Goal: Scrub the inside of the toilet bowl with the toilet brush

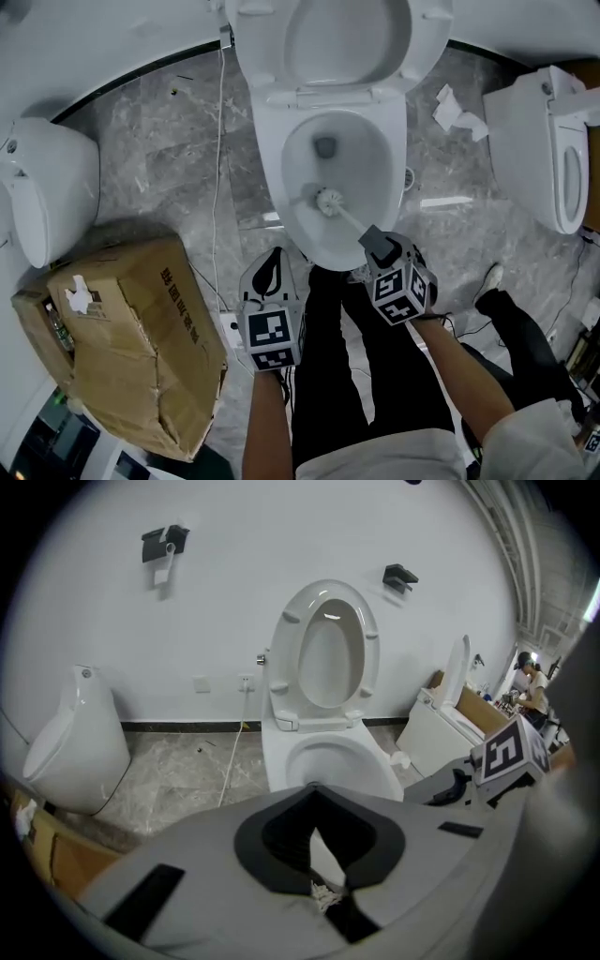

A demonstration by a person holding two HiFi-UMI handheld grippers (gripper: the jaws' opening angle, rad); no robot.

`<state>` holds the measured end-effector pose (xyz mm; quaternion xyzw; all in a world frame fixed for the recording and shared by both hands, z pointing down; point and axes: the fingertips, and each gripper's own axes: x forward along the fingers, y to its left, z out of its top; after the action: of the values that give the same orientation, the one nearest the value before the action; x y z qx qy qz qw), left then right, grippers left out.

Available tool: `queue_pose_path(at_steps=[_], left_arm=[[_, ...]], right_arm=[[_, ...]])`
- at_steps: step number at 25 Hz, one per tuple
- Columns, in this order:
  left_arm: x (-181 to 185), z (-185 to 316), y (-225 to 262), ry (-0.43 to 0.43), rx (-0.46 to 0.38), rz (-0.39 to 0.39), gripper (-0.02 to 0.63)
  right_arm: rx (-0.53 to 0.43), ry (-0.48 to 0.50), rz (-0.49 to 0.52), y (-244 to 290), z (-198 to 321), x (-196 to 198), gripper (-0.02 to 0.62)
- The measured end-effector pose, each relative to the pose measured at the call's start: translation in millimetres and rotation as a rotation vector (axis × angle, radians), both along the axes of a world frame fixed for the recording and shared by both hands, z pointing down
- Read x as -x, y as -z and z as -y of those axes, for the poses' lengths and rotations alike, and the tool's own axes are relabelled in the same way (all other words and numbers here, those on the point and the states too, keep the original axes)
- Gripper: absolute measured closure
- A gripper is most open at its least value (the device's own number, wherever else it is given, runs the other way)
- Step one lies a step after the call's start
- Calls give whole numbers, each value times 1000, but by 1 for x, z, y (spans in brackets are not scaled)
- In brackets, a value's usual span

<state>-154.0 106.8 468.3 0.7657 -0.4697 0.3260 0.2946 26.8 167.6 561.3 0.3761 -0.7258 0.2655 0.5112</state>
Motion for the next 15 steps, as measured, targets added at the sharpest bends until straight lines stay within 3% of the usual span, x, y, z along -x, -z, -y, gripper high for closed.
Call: queue_pose_path(at_steps=[15], left_arm=[[0, 12, -3, -6, 5, -19, 584]], right_arm=[[-5, 32, 18, -3, 19, 21, 419]])
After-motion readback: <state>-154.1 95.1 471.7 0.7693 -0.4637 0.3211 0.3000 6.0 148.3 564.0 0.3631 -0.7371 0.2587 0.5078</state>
